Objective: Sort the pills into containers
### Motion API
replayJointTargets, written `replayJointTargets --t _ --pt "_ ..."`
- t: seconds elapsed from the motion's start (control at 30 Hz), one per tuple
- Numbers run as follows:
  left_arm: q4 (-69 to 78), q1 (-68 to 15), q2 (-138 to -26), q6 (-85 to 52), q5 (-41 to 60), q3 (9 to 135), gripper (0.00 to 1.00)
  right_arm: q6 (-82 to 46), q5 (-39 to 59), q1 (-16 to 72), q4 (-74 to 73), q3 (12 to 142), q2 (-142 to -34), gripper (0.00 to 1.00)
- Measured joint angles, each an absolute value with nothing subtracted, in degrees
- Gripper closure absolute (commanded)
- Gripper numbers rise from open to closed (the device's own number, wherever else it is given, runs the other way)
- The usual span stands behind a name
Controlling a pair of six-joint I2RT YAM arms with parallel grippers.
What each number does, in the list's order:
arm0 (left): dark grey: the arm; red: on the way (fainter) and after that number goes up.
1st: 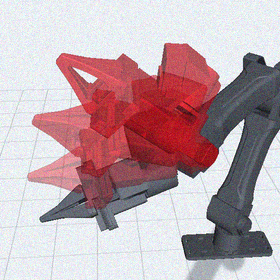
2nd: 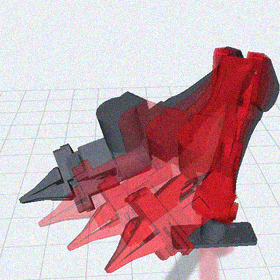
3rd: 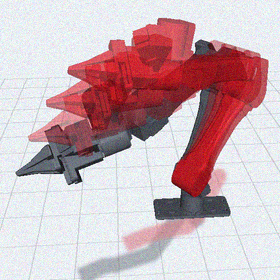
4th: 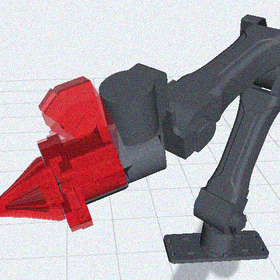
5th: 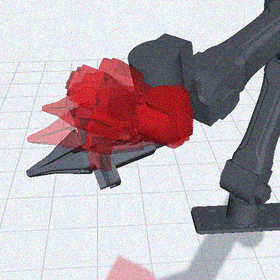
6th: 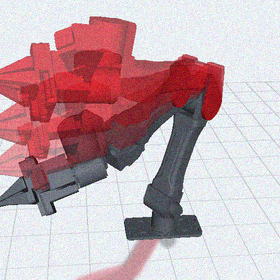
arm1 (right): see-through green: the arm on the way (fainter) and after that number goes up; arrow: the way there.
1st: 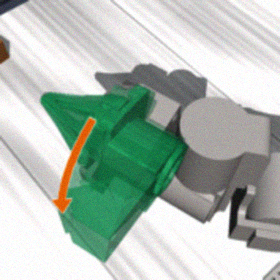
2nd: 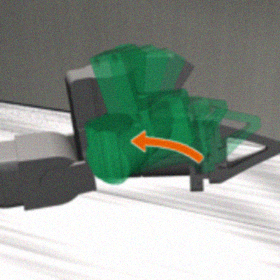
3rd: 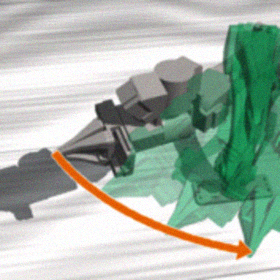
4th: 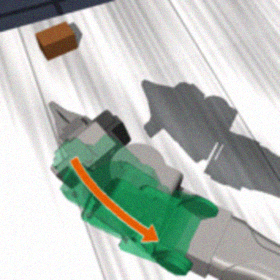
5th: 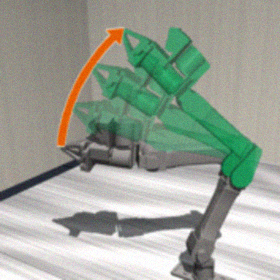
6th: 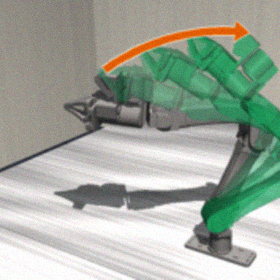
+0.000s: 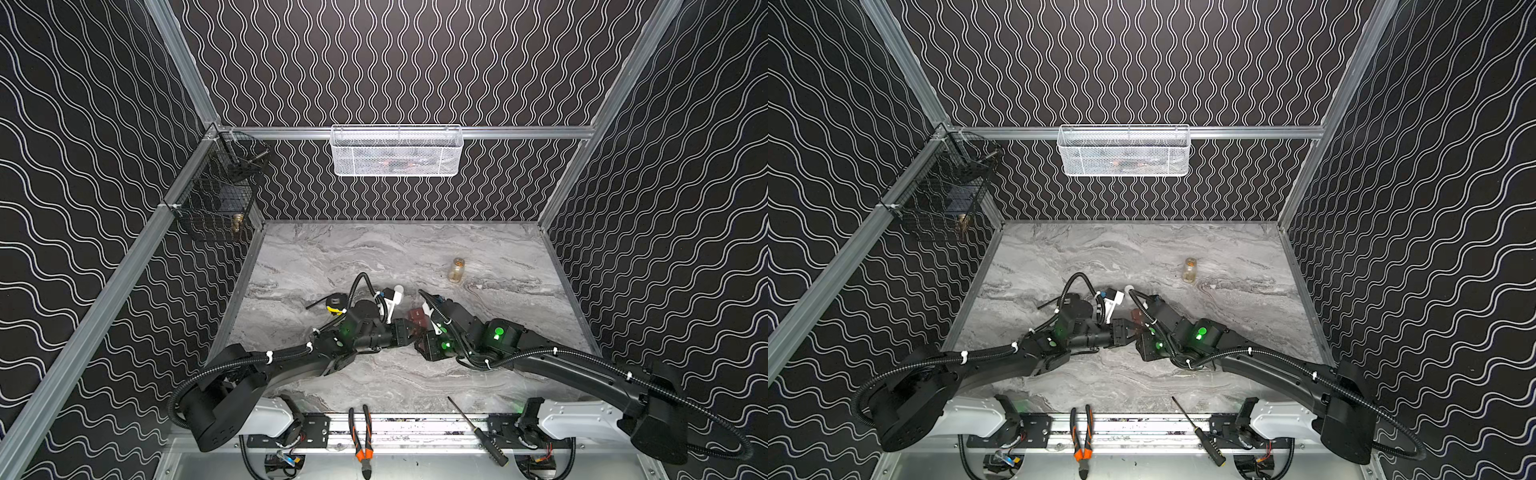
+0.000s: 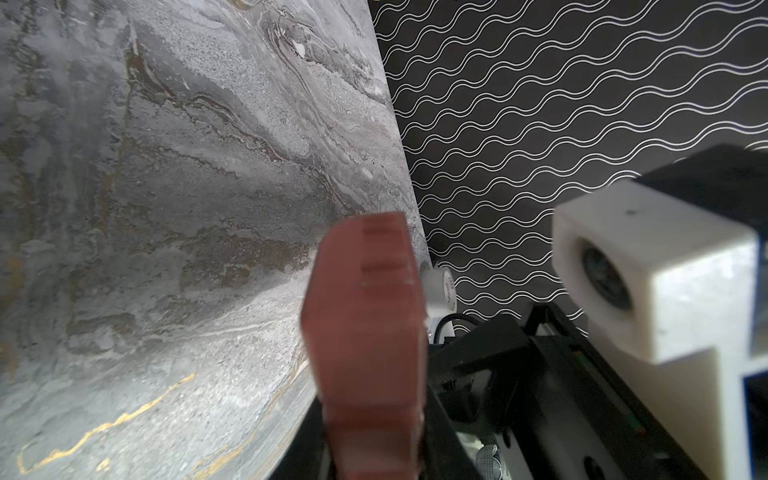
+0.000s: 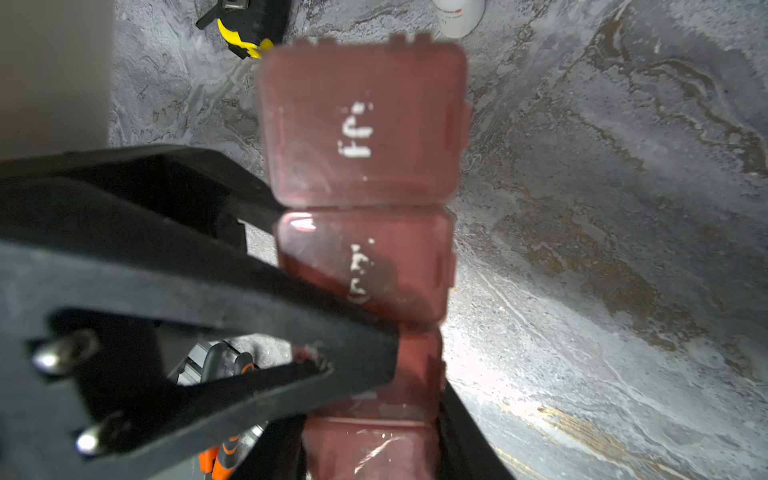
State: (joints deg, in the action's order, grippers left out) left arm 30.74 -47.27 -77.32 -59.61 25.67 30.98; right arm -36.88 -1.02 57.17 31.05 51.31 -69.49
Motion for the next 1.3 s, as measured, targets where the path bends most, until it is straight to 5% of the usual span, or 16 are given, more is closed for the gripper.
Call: replayJointTargets --t 0.23,0.73,1.3 --pt "30.3 -47.3 -77.4 -59.5 25.2 30.6 0.81 -36.7 2.5 57.2 29.2 50.1 -67.8 0.30" --pt "31.4 -47.3 -78.8 -59.5 25.6 30.3 0.92 -37.9 3.7 56.9 30.2 49.3 -65.6 0.42" --pt "30.1 -47.3 -81.0 -58.3 22.9 30.3 0.95 -38.0 10.5 57.4 27.1 50.1 -65.5 0.43"
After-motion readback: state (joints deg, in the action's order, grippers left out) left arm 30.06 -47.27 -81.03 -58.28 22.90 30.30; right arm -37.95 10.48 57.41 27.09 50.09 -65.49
